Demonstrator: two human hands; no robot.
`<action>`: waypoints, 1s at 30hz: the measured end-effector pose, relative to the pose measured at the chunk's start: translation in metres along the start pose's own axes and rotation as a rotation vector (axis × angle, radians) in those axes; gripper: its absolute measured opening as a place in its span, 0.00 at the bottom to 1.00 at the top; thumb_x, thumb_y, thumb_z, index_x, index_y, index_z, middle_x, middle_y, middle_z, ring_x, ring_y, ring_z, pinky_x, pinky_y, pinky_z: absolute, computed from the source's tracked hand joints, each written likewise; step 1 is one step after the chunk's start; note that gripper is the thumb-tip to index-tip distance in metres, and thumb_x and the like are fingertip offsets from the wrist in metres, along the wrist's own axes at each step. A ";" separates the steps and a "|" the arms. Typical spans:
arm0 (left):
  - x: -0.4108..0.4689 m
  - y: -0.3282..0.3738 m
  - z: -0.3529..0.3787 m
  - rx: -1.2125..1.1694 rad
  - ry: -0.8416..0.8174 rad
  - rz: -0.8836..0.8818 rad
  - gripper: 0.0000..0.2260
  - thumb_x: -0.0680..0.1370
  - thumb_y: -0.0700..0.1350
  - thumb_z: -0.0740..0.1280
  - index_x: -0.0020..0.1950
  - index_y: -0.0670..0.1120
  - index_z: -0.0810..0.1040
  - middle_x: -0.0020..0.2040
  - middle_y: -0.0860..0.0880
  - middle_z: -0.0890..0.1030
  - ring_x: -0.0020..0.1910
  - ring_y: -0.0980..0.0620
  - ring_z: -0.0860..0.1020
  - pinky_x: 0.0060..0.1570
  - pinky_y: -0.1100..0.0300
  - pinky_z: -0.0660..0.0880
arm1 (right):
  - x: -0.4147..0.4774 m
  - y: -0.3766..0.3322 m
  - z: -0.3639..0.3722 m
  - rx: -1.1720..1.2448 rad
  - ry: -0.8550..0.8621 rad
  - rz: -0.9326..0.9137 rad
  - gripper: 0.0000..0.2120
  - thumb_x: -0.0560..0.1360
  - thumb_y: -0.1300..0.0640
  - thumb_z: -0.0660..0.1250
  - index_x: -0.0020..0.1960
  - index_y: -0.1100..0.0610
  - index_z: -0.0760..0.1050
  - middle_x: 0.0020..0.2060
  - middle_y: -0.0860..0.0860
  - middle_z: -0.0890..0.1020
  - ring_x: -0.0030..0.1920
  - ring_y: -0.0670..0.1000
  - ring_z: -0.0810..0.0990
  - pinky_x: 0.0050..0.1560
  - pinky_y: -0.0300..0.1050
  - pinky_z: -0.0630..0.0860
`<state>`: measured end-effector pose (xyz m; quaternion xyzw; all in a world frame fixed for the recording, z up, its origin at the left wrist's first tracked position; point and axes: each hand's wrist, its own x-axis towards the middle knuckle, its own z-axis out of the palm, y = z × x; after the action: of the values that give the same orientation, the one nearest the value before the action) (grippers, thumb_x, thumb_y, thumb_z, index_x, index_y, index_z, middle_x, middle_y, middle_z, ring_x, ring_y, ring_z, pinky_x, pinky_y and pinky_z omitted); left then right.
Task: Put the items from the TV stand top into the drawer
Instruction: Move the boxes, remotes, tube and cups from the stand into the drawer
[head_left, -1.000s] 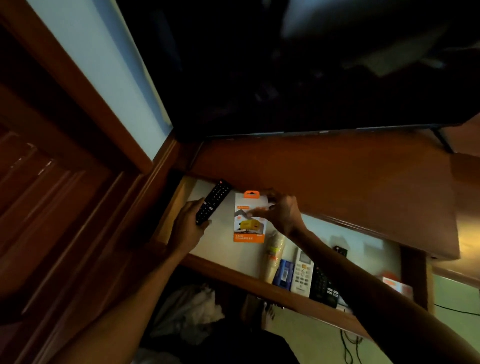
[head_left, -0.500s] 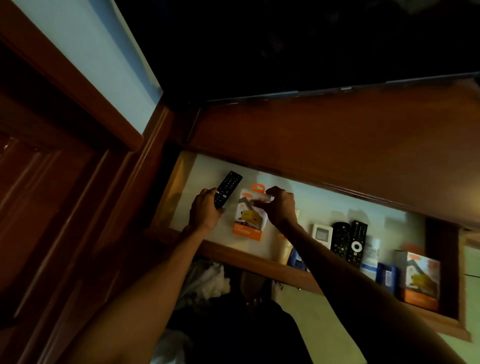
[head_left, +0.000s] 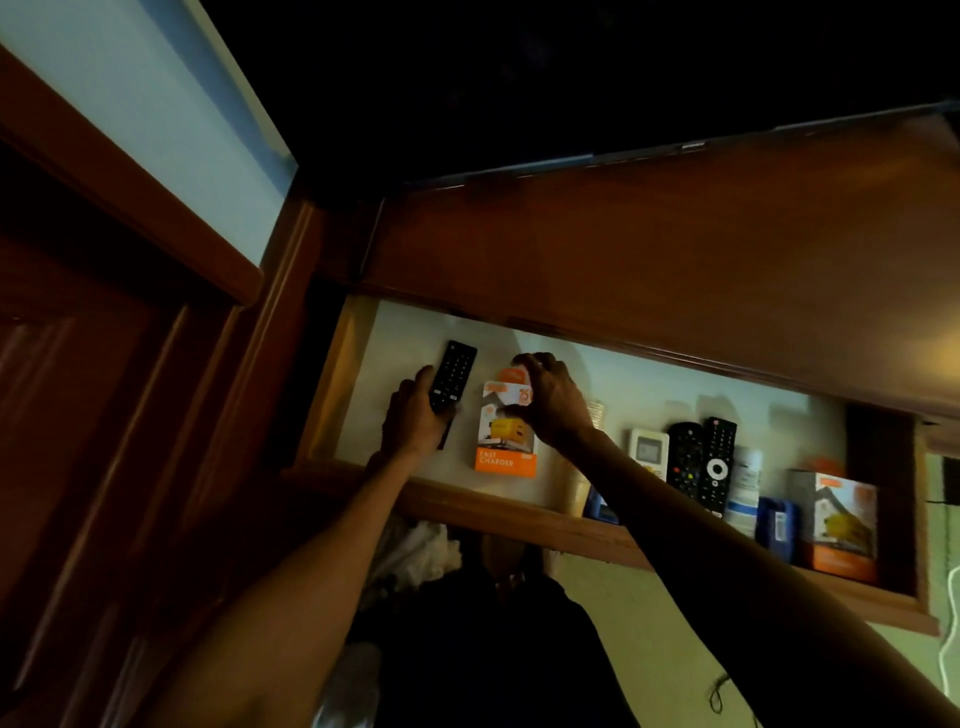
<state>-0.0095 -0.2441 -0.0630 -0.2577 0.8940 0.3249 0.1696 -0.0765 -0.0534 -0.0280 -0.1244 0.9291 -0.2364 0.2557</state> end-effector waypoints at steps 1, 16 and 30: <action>0.005 -0.001 -0.004 -0.009 -0.009 -0.008 0.30 0.77 0.52 0.68 0.76 0.50 0.61 0.63 0.42 0.74 0.60 0.41 0.75 0.54 0.45 0.76 | -0.001 -0.002 0.000 -0.063 -0.049 -0.050 0.38 0.66 0.48 0.78 0.71 0.53 0.66 0.69 0.58 0.69 0.67 0.60 0.68 0.61 0.56 0.72; -0.020 0.023 0.017 -0.062 -0.240 0.111 0.27 0.75 0.43 0.71 0.72 0.50 0.69 0.52 0.44 0.83 0.52 0.44 0.81 0.52 0.51 0.77 | -0.029 0.024 -0.002 -0.321 -0.132 -0.085 0.40 0.66 0.44 0.77 0.73 0.51 0.64 0.67 0.58 0.71 0.65 0.61 0.72 0.62 0.56 0.68; -0.031 0.026 0.021 0.040 -0.261 0.076 0.23 0.71 0.45 0.75 0.65 0.50 0.73 0.51 0.46 0.85 0.51 0.44 0.82 0.51 0.51 0.78 | -0.040 0.039 0.000 -0.383 -0.158 -0.149 0.41 0.67 0.41 0.74 0.74 0.51 0.61 0.68 0.57 0.69 0.69 0.61 0.68 0.70 0.59 0.62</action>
<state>0.0037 -0.2016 -0.0506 -0.1758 0.8799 0.3440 0.2768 -0.0469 -0.0056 -0.0312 -0.2571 0.9223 -0.0631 0.2815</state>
